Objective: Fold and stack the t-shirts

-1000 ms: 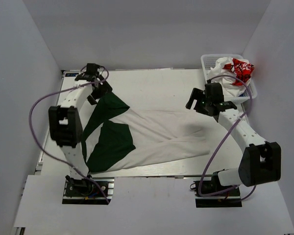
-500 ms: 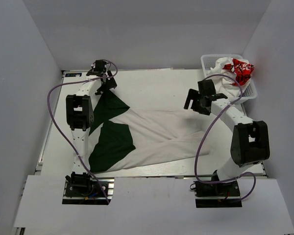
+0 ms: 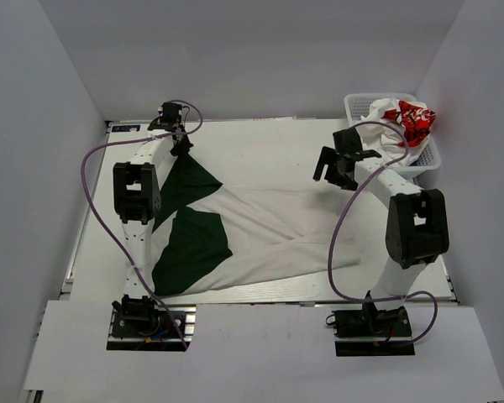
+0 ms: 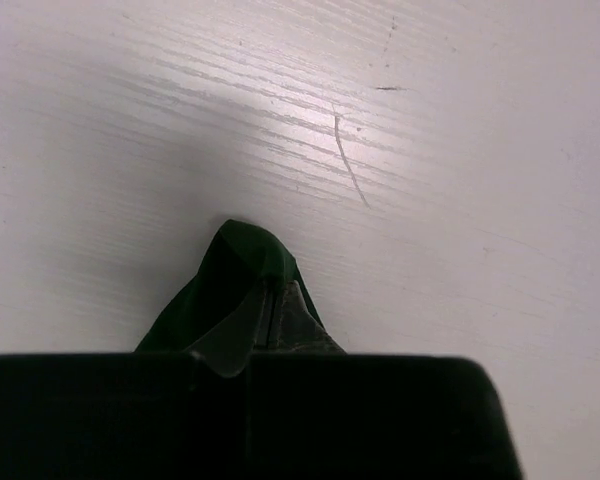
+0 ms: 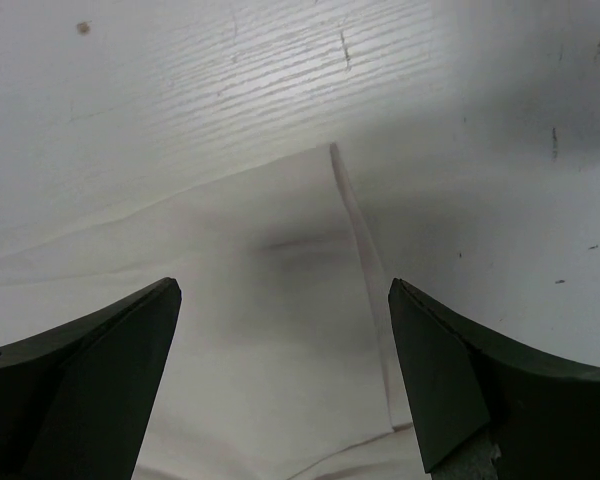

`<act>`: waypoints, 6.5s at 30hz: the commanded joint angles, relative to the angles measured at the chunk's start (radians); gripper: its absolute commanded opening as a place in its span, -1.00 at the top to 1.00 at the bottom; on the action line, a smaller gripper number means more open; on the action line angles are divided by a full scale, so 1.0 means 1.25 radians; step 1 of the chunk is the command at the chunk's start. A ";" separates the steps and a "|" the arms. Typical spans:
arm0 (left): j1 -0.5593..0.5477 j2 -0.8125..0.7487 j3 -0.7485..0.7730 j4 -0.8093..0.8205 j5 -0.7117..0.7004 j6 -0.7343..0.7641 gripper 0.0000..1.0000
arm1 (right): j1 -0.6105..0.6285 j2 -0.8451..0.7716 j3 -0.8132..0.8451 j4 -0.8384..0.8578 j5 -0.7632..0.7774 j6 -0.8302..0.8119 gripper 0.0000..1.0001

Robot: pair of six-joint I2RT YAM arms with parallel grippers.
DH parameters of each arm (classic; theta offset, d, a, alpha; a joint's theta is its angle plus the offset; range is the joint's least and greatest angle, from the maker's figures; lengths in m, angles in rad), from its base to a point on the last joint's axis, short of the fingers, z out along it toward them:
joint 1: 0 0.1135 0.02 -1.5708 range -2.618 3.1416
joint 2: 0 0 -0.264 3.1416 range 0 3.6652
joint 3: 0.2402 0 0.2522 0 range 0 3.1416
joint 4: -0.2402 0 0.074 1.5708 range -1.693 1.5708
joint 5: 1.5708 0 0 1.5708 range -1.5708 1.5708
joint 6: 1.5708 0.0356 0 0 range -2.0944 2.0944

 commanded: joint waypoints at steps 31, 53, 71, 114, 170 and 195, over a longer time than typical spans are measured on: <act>-0.016 -0.590 -0.476 -0.072 -0.006 -0.170 1.00 | -0.003 0.105 0.133 0.003 0.063 -0.023 1.00; -0.016 -1.273 -0.959 -0.438 0.204 -0.327 1.00 | -0.004 -0.203 -0.108 0.116 0.072 -0.085 1.00; -0.016 -1.402 -1.035 -0.602 0.323 -0.327 0.94 | -0.007 -0.318 -0.260 0.159 0.082 -0.076 1.00; -0.001 -0.389 -0.757 -0.029 0.101 -0.219 -0.99 | 0.087 -0.122 -0.400 0.127 -0.009 0.002 -0.79; -0.424 -0.769 -0.884 0.131 0.315 -0.228 -0.99 | 0.364 -0.625 -0.557 -0.166 0.003 0.172 -0.79; -0.671 -0.626 -1.028 0.194 0.325 -0.339 0.85 | 0.197 -0.582 -0.715 0.050 -0.241 0.055 0.62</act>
